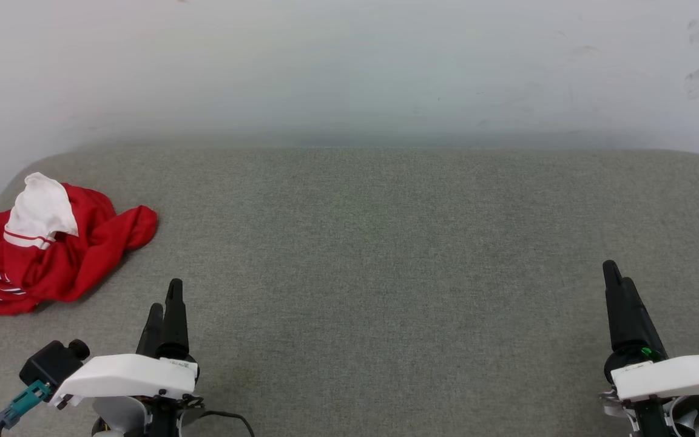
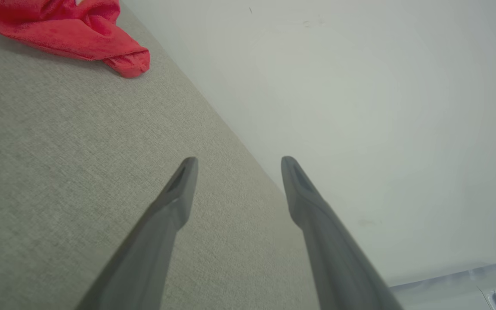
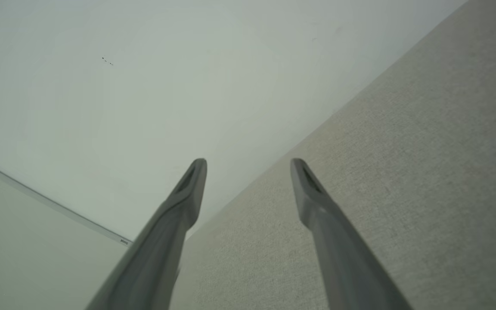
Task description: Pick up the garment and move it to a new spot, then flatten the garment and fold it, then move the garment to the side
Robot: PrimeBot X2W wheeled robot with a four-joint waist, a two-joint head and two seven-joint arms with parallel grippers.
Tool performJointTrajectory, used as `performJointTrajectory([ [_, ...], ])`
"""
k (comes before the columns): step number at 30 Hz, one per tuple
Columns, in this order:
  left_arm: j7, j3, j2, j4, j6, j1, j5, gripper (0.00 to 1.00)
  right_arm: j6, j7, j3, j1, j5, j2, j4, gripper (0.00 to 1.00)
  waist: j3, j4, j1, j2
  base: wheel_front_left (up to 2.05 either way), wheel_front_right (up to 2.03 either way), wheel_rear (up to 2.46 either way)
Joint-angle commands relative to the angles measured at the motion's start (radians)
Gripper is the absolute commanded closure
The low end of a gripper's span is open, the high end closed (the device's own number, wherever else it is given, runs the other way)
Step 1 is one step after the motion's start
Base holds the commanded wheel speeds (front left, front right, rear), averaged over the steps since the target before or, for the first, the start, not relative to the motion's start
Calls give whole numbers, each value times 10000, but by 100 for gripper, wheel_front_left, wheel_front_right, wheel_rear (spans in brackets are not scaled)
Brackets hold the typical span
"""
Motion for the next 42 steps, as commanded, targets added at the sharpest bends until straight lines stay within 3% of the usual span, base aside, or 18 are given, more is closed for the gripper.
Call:
performJointTrajectory([
  [1, -102, -77, 27, -217, 90, -77, 431, 0, 1, -106, 58, -48, -477, -6, -222, 0, -2, 3, 0, 0, 0, 0, 0],
  [16, -596, -507, 34, -275, 527, 27, 2954, 0, 1, -598, 347, 101, -2924, -4, -293, 0, -20, 37, 0, 0, 0, 0, 0],
  [42, -1275, -1165, 221, -418, 1087, 87, 5898, 0, 0, -1283, 548, 232, -5886, 1, -499, 0, -15, 105, 0, 0, 0, 0, 0],
])
